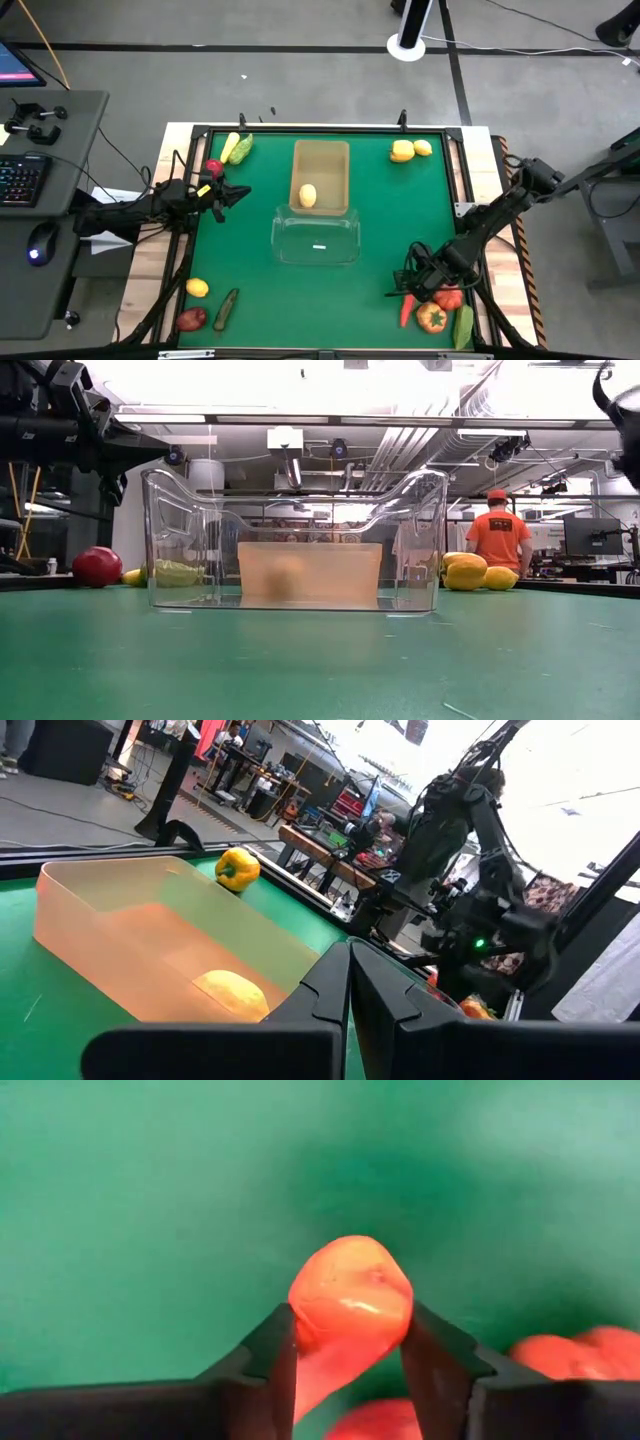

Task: Sort produce into baskets
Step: Put the orange carrot into the transparent bin, then put the top green cucumber into the transparent bin

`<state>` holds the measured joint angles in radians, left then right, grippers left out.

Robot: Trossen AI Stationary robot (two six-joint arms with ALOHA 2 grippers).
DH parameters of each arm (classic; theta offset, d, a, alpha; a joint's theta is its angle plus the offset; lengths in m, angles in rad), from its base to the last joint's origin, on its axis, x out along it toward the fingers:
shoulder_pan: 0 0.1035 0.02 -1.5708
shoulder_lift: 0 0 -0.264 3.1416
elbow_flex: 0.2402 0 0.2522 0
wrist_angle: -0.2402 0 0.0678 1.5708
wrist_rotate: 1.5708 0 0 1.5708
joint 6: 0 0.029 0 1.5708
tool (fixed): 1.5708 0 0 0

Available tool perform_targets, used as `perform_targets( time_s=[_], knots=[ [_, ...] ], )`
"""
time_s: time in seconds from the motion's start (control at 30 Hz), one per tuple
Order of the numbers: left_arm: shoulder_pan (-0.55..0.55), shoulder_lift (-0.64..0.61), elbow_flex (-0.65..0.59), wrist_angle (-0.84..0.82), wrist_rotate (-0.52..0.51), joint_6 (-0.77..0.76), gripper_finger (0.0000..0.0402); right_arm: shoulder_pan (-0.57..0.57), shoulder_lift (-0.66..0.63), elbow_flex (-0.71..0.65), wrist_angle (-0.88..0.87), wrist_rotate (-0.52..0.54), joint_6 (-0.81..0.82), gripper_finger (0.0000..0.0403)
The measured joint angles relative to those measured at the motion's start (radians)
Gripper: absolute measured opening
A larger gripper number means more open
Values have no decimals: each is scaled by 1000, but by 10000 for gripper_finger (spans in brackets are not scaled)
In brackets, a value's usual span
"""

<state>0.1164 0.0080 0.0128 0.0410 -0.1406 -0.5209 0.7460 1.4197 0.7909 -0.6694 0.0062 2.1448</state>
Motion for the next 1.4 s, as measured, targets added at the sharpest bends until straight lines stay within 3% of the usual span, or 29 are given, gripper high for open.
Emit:
perform_targets(
  time_s=[0.2, 0.33, 0.4, 0.5, 0.6, 0.77, 0.87, 1.03, 1.2, 1.3, 1.4],
  knots=[
    [0, 0, 0, 0, 0, 0, 1, -22, -122, 177, -172, 378, -190, 122],
    [0, 0, 0, 0, 0, 0, 1, -63, -174, 304, -192, 685, -504, 121],
    [0, 0, 0, 0, 0, 0, 1, -107, -177, 351, -158, 744, -691, 120],
    [0, 0, 0, 0, 0, 0, 1, -204, -169, 368, -26, 724, -976, 120],
    [0, 0, 0, 0, 0, 0, 1, -307, -136, 355, 159, 636, -1222, 120],
    [0, 0, 0, 0, 0, 0, 1, -443, -41, 353, 325, 439, -1432, 134],
    [0, 0, 0, 0, 0, 0, 1, -487, 27, 352, 338, 405, -1560, 162],
    [0, 0, 0, 0, 0, 0, 1, -542, 107, 352, 345, 370, -1625, 232],
    [0, 0, 0, 0, 0, 0, 1, -590, 127, 352, 369, 237, -1576, 301],
    [0, 0, 0, 0, 0, 0, 1, -602, 117, 352, 413, 188, -1547, 324],
    [0, 0, 0, 0, 0, 0, 1, -613, 103, 352, 472, 207, -1529, 330]
  ],
)
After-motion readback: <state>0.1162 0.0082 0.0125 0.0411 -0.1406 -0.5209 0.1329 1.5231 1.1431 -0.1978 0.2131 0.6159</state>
